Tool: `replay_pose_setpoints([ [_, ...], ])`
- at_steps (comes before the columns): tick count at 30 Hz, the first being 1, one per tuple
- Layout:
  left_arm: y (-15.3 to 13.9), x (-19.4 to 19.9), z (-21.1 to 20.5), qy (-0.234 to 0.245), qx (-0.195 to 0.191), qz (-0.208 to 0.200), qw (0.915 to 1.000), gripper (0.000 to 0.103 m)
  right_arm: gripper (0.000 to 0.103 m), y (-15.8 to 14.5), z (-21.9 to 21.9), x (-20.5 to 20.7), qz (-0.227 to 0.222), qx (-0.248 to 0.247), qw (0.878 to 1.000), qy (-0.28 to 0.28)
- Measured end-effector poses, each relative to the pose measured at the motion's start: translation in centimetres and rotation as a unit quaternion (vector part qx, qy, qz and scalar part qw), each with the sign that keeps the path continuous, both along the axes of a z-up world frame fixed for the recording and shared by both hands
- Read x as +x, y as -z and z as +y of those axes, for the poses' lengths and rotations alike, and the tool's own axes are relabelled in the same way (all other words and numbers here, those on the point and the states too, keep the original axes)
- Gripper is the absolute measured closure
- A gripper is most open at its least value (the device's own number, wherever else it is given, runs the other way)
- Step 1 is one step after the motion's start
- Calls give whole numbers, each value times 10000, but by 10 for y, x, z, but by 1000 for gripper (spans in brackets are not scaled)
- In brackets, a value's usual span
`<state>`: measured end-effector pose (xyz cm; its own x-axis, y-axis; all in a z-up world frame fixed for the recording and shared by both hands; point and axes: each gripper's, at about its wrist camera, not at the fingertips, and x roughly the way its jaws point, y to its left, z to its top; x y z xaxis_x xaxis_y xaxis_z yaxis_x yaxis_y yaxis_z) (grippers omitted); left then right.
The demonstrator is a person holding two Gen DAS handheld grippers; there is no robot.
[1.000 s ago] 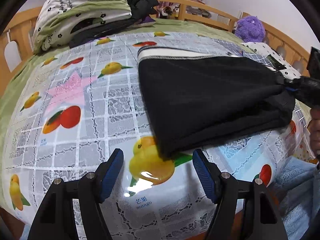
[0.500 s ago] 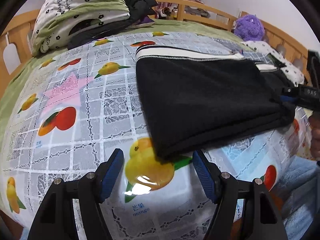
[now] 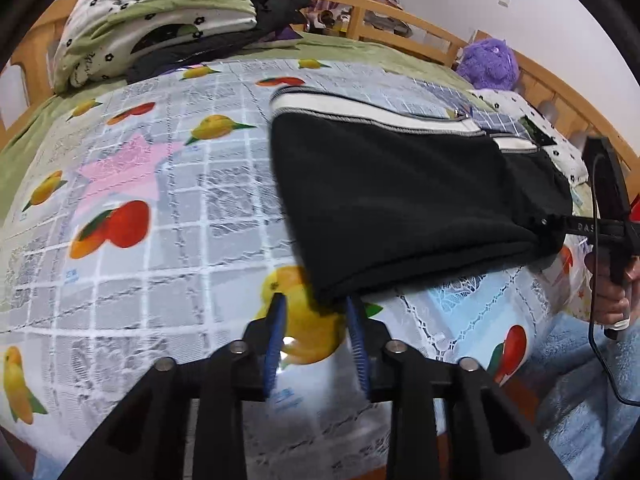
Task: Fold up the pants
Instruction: 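Pinch and straighten the fold with the right tool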
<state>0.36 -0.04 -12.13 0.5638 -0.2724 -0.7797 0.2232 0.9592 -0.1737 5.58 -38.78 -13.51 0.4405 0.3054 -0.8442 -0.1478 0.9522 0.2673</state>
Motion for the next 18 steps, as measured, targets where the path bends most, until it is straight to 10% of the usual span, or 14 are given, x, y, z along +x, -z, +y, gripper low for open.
replay_pose_setpoints([
  [4,-14,-4,18,-194,-452,-182,9986,39,56,-24,-23,-23,-485,-110,9986,154],
  [9,-12,18,14,-288,-1015,5,9944,39,53,-37,-73,-61,-993,-151,9882,1159],
  [18,13,65,-8,-491,-1342,372,9890,46,53,15,-133,-94,-519,834,9724,2116],
])
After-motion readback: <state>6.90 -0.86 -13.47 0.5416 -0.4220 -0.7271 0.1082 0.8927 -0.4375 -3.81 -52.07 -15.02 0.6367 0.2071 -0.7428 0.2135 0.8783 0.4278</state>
